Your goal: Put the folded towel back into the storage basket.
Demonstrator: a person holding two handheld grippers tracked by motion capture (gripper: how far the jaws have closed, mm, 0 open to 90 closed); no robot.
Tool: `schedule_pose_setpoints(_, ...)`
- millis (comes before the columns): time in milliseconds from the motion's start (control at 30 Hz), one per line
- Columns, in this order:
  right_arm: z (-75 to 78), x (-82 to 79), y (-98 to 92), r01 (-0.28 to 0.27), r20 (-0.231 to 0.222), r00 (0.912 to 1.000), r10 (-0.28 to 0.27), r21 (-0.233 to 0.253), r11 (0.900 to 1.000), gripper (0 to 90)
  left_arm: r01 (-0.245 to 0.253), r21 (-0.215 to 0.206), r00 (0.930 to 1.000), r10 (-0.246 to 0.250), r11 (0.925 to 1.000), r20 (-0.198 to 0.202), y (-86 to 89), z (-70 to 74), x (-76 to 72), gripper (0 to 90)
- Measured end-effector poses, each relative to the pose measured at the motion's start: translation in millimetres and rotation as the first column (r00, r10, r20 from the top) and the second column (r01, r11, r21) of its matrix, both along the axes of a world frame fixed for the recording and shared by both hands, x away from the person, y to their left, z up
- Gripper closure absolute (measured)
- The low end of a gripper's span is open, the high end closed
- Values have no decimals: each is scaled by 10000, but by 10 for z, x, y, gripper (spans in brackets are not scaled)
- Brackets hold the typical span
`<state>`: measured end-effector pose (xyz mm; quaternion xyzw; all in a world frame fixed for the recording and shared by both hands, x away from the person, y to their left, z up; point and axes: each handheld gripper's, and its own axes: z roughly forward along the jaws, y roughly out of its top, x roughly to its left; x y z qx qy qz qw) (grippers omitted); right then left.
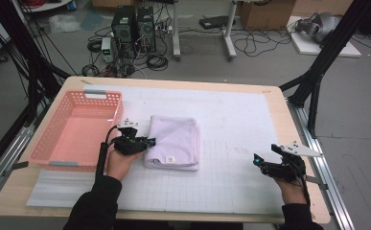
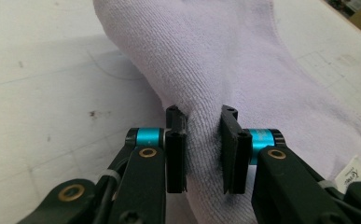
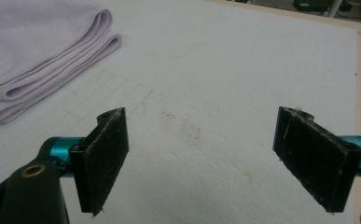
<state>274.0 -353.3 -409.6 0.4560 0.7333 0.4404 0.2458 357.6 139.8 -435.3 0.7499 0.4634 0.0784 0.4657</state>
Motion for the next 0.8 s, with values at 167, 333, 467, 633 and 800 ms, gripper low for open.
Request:
schedule_pose_setpoints(167,-6,3,2,-11,19,10000,11,-24,10000,170,-160,12,9999,160,9999,39,-25,-15,8,549)
schedule_pose_setpoints(333,-15,15,17,-75,-41,10000,75,-107,9999,170,-447,-290,9990,447,9986,13,-47,-22,25,363)
schedule_pose_setpoints(467,-17,18,27,-114,-87,9999,113,-117,9999,170,-981,-144,9951,980,9951,-93,-54,-49,65,332)
schedule_pose_setpoints(633,-12,15,11,-63,-46,10000,63,-35,10000,170,-1077,38,9927,1078,9942,-546,-109,-131,108,333)
schedule_pose_setpoints(800,-14,17,28,-135,-81,9999,135,-79,9999,170,-485,-268,9970,468,9985,-615,-143,-148,107,388)
